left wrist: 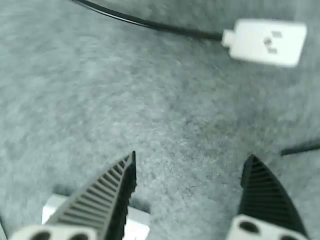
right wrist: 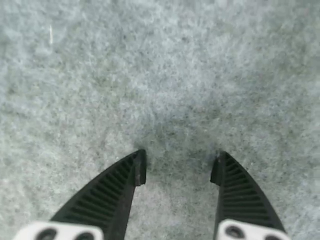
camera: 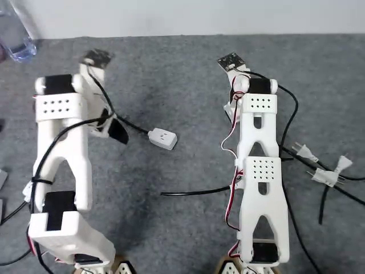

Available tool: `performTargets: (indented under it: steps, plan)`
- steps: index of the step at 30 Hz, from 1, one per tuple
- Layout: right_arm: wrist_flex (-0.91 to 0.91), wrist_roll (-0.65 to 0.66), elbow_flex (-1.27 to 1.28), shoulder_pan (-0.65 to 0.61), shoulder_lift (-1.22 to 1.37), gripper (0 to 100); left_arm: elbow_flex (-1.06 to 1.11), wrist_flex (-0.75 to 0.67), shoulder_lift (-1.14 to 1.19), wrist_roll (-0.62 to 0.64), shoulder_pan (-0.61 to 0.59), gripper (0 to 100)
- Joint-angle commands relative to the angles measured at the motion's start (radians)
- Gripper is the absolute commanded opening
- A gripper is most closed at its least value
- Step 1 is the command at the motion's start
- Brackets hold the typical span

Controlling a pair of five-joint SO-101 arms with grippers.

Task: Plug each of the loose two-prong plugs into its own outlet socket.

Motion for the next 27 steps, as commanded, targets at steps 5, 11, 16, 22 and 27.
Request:
performTargets:
  steps: [5,11,16,22,27]
  plan:
    - [-0.033,0.012,-0.037,0.024,0.001,22.3,0.177,-0.338,-0.041,-0.278,0.018,32]
    - [-0.033,0.012,-0.037,0.024,0.001,22.3,0.318,-0.577,-0.040,-0.419,0.034,32]
    - [-0.033,0.012,-0.037,0.024,0.001,22.3,0.398,-0.703,-0.040,-0.502,0.074,32]
    - [-0.035,0.012,-0.037,0.024,0.001,22.3,0.426,-0.787,-0.040,-0.624,0.163,32]
    - [-0.035,0.012,-0.037,0.024,0.001,22.3,0.426,-0.815,-0.040,-0.761,0.221,32]
